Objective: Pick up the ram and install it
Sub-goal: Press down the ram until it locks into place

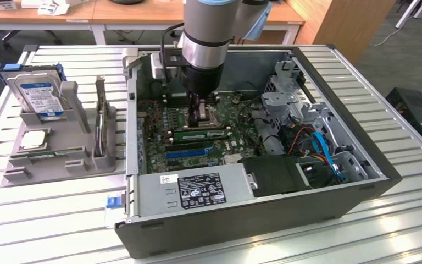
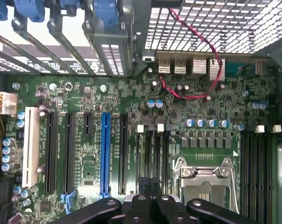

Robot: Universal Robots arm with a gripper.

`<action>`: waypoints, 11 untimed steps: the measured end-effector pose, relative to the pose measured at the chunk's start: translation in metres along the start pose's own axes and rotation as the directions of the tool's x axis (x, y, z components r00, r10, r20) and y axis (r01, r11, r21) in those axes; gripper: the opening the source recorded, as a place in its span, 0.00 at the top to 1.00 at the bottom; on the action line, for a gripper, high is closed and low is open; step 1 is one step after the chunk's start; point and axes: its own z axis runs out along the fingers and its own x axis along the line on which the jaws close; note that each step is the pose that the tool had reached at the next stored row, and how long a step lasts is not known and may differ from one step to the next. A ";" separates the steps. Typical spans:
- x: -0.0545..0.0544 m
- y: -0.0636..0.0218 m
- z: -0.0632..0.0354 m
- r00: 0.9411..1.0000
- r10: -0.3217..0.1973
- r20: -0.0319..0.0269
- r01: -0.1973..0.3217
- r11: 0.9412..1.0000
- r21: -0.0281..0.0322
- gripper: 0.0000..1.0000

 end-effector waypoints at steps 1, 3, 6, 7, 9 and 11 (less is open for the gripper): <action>0.000 0.0012 0.0001 1.000 0.000 0.000 0.000 1.000 0.000 0.89; 0.000 0.0038 0.0002 1.000 0.000 0.000 0.000 1.000 0.001 0.89; 0.000 0.0068 0.0003 1.000 0.000 0.000 0.000 1.000 0.001 0.89; 0.000 0.0076 0.0004 1.000 0.000 0.000 0.000 1.000 0.001 0.89; 0.000 0.0089 0.0004 1.000 0.000 0.000 0.000 1.000 0.001 0.89; 0.000 0.0089 0.0004 1.000 0.000 0.000 0.000 1.000 0.001 0.89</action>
